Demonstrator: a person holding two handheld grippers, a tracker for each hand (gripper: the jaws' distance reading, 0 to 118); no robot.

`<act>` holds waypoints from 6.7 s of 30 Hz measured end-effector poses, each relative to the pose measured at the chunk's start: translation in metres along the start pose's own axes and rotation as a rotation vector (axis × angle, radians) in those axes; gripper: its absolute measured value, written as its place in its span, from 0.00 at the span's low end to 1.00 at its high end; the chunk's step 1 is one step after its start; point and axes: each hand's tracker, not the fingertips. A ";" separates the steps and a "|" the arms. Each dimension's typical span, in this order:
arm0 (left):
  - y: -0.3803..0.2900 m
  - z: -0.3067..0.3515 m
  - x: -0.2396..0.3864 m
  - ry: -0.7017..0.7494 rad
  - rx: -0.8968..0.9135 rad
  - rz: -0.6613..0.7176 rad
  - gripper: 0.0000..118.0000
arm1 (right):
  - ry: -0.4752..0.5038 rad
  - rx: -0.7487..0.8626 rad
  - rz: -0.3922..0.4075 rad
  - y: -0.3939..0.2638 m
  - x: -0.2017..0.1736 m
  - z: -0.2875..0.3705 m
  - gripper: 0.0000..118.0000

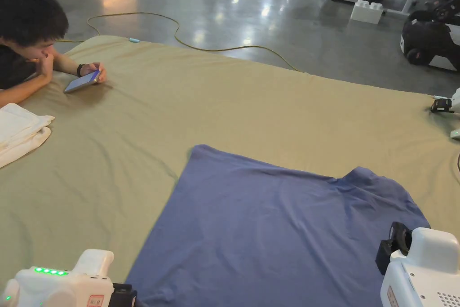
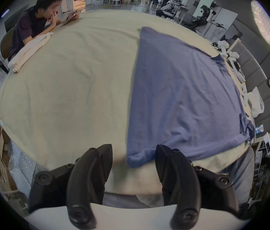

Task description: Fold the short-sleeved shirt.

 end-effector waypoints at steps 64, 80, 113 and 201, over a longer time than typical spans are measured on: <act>0.162 -0.019 0.039 -0.071 0.163 0.007 0.08 | 0.029 -0.673 -0.067 -0.022 0.140 -0.125 0.06; 0.192 -0.038 0.062 -0.058 0.163 -0.055 0.40 | -0.029 -0.484 -0.035 -0.008 0.126 -0.135 0.49; 0.109 0.051 0.073 -0.025 0.603 -0.054 0.00 | -0.047 0.232 -0.008 0.051 0.009 0.013 0.00; 0.000 0.028 0.005 0.035 0.082 -0.055 0.47 | -0.056 -0.670 0.050 -0.091 0.122 0.030 0.55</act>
